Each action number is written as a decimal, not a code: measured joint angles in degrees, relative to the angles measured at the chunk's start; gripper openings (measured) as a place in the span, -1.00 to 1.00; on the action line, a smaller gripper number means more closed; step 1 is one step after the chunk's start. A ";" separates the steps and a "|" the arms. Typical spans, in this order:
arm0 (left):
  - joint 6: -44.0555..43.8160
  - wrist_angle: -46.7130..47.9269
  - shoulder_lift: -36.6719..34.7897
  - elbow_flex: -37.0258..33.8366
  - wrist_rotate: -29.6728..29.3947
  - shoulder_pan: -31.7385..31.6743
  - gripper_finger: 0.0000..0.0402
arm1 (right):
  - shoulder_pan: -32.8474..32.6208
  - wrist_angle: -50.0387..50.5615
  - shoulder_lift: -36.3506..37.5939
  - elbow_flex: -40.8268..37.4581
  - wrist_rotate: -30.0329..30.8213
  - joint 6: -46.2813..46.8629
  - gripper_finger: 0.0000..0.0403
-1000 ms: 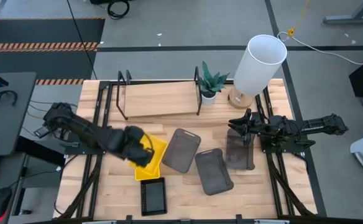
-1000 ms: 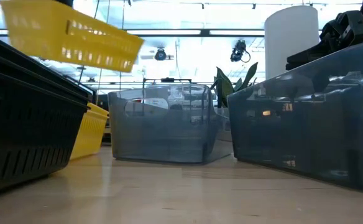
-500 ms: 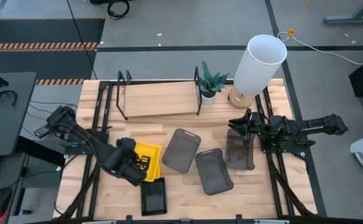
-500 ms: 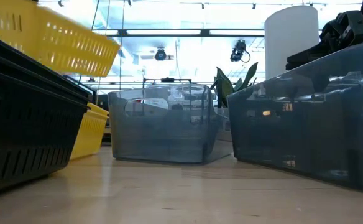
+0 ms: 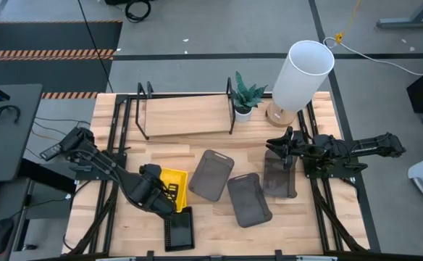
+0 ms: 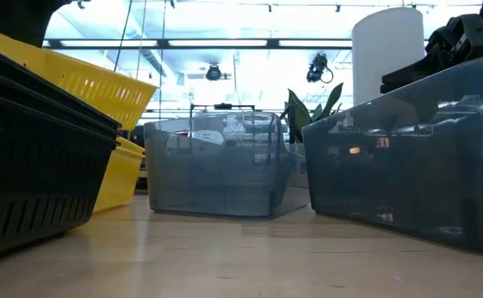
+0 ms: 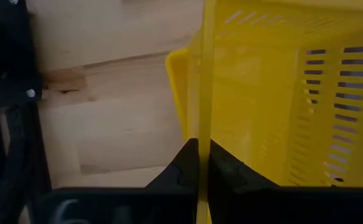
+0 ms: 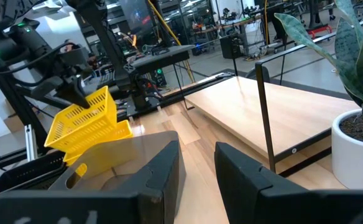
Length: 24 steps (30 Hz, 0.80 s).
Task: Stack baskets on shelf by color
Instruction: Stack the top yellow basket on top of the bottom yellow basket
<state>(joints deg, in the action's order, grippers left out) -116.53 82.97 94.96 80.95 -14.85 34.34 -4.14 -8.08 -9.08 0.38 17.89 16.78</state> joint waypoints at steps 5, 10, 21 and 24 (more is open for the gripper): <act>-0.12 -0.22 0.33 0.01 -0.23 -0.21 -0.93 | 0.00 0.00 -0.01 0.00 0.00 0.00 -0.46; -0.04 -0.67 2.04 -0.02 0.11 -0.64 -0.93 | 0.00 0.00 -0.02 0.00 0.00 0.00 -0.46; 1.69 -1.98 3.02 -0.02 1.20 -1.18 -0.78 | 0.00 -0.04 0.00 0.00 0.00 0.00 -0.46; 1.71 -1.78 3.02 -0.02 1.20 -1.18 -0.67 | 0.00 -0.02 -0.02 0.00 0.00 0.00 -0.46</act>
<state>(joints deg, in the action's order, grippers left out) -114.83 81.19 97.97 80.93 -13.65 33.17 -4.14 -8.10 -9.10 0.38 17.89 16.78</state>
